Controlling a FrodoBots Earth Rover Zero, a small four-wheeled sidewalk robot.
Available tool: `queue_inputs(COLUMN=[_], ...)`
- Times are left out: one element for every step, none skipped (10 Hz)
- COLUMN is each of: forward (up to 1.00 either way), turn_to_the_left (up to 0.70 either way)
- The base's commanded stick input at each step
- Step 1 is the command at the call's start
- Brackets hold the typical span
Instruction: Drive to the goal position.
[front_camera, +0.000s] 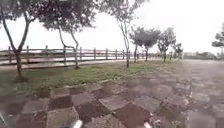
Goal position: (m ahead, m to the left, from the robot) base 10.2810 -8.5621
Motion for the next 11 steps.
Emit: queue_inputs(forward=[0.7,0.7,0.7,0.7,0.7,0.7,0.7,0.7,0.7,0.7,0.7], turn_to_the_left=[-0.27,-0.27,-0.27,-0.27,-0.27,-0.27,-0.27,-0.27,-0.27,-0.27,-0.27])
